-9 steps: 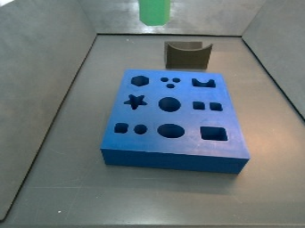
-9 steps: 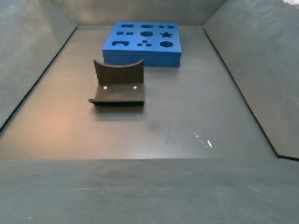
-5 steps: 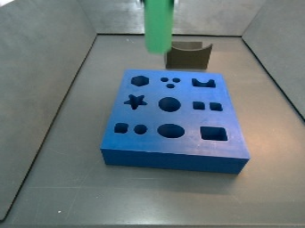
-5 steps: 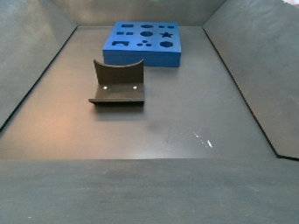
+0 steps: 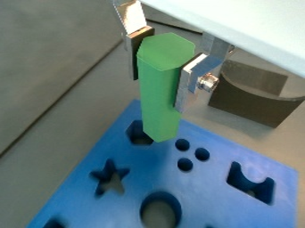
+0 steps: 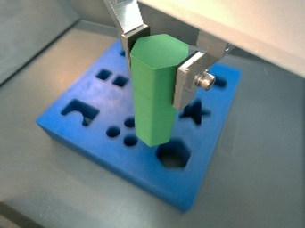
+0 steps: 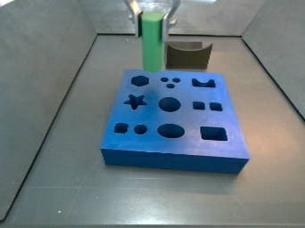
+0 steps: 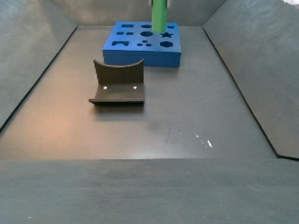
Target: Insert the hexagon object.
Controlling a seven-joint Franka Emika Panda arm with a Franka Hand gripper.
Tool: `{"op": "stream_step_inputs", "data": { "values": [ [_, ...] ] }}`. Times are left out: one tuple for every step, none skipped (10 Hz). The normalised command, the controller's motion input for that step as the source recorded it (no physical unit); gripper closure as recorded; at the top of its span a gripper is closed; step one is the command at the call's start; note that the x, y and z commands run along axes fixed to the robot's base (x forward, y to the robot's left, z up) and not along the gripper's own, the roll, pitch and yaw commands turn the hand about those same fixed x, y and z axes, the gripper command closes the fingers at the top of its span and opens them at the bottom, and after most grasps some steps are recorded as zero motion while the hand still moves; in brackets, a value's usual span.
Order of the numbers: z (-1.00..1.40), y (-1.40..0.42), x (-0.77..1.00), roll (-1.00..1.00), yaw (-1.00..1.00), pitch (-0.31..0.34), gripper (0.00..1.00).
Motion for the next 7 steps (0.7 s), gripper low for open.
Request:
{"op": "stream_step_inputs", "data": {
  "values": [
    [-0.57,0.0,-0.06,-0.06,-0.96,-0.171,1.0],
    [-0.33,0.2,-0.43,0.0,-0.71,-0.063,1.0],
    [-0.02,0.1,-0.11,-0.07,-0.22,0.0,1.0],
    [0.0,0.25,-0.31,-0.03,-0.35,0.0,1.0],
    [-0.01,0.23,-0.37,-0.04,-0.39,-0.006,1.0],
    [-0.07,0.12,-0.4,-0.09,-0.3,-0.034,1.0],
    [-0.08,0.0,-0.22,-0.15,-0.25,-0.037,1.0]
  ]
}}
